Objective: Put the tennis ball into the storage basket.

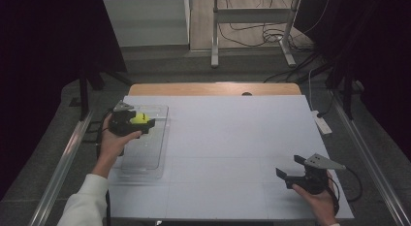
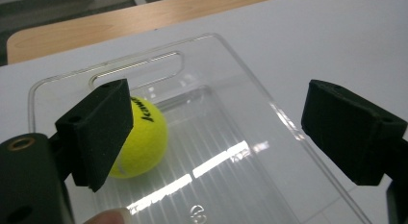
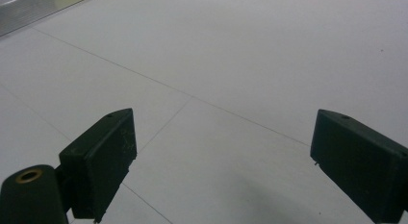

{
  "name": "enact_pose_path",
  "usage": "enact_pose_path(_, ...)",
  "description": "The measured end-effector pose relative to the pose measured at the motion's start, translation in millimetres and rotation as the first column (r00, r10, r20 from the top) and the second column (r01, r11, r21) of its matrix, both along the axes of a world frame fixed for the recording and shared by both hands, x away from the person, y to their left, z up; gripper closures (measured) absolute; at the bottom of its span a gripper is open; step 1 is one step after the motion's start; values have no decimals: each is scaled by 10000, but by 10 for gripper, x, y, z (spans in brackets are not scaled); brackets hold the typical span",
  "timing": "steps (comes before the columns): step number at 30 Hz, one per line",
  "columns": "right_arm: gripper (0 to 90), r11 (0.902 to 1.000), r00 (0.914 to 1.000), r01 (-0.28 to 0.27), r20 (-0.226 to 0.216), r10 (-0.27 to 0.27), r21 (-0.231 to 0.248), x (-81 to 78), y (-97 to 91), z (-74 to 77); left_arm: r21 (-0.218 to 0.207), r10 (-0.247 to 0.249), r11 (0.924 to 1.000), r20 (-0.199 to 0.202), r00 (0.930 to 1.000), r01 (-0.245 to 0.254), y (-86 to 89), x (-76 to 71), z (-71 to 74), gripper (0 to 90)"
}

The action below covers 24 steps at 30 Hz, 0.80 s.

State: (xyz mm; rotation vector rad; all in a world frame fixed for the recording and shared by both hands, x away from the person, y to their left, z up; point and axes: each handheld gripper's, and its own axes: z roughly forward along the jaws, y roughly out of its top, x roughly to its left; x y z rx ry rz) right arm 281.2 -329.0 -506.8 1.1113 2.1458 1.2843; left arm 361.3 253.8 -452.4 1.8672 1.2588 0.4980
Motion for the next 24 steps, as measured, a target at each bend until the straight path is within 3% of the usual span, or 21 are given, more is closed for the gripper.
enact_pose_path(11,91,10000,10000,46,1,-46,6,1,-3,1,-267,-794,9964,371,9962,804,-86,-303,12,123)
enact_pose_path(24,92,10000,10000,48,-6,-48,43,2,-8,3,-628,-1450,9869,619,9875,1489,-169,-689,-92,125)
